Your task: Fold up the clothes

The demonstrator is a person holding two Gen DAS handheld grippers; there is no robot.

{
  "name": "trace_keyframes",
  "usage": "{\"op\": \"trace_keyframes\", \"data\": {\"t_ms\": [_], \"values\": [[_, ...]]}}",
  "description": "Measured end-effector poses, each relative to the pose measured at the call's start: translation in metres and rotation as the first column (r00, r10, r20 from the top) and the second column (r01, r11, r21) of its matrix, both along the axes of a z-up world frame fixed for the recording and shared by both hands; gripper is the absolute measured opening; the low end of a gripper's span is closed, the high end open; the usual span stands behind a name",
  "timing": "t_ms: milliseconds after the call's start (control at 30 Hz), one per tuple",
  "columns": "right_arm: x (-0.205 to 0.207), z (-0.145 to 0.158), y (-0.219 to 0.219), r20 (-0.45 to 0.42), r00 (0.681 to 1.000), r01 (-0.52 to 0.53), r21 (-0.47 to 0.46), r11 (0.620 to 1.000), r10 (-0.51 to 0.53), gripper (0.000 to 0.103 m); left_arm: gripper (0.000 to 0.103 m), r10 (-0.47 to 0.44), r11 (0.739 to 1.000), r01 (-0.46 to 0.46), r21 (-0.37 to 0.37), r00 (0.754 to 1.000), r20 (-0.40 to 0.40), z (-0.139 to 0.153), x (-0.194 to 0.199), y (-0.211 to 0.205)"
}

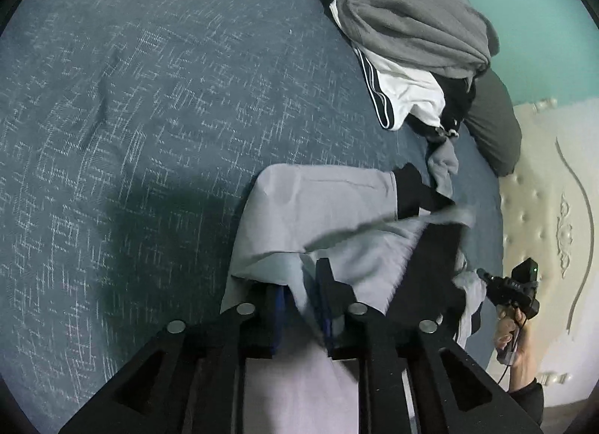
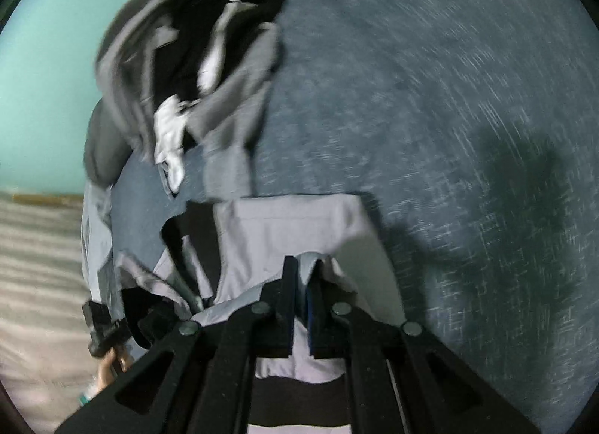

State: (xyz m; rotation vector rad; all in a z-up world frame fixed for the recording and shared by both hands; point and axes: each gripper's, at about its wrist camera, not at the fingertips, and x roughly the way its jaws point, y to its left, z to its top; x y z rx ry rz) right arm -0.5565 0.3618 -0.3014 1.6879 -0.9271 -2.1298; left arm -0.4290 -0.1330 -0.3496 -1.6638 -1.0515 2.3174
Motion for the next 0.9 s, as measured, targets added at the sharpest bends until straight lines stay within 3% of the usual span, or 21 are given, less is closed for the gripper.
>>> {"op": "trace_keyframes", "data": {"t_ms": [67, 133, 200, 300, 433, 600, 900], "values": [[-0.001, -0.006, 0.007, 0.007, 1.0, 0.024, -0.015, 1.0, -0.023, 0.006, 0.03, 0.029, 0.999, -0.028, 0.034, 0.999, -0.029, 0.005, 0.003, -0.005], [0.001, 0.004, 0.012, -0.028, 0.999, 0.04, -0.034, 0.999, -0.041, 0.016, 0.044, 0.049, 0.998, -0.047, 0.036, 0.998, -0.051, 0.012, 0.006, -0.009], [0.003, 0.015, 0.018, -0.064, 0.996, 0.056, -0.055, 0.997, -0.059, 0.042, 0.048, 0.042, 0.999, -0.044, -0.028, 0.997, -0.071, 0.022, 0.009, -0.01], [0.005, 0.031, 0.026, -0.117, 0.989, 0.078, -0.087, 0.993, -0.088, 0.043, 0.048, 0.035, 0.995, -0.045, -0.089, 0.993, -0.115, 0.035, 0.015, -0.009], [0.021, 0.044, 0.015, -0.186, 0.983, -0.016, -0.008, 1.0, 0.014, 0.043, 0.048, -0.024, 0.989, -0.005, -0.151, 0.982, -0.19, 0.051, 0.022, 0.0], [0.042, 0.06, 0.0, -0.257, 0.955, -0.128, 0.104, 0.986, 0.151, 0.043, 0.048, -0.135, 0.966, 0.088, -0.245, 0.974, -0.184, 0.05, 0.03, 0.02], [0.102, 0.03, -0.031, -0.233, 0.897, -0.308, 0.284, 0.908, 0.377, 0.043, 0.048, -0.183, 0.95, 0.137, -0.28, 0.973, -0.143, 0.03, 0.032, 0.038]]}}
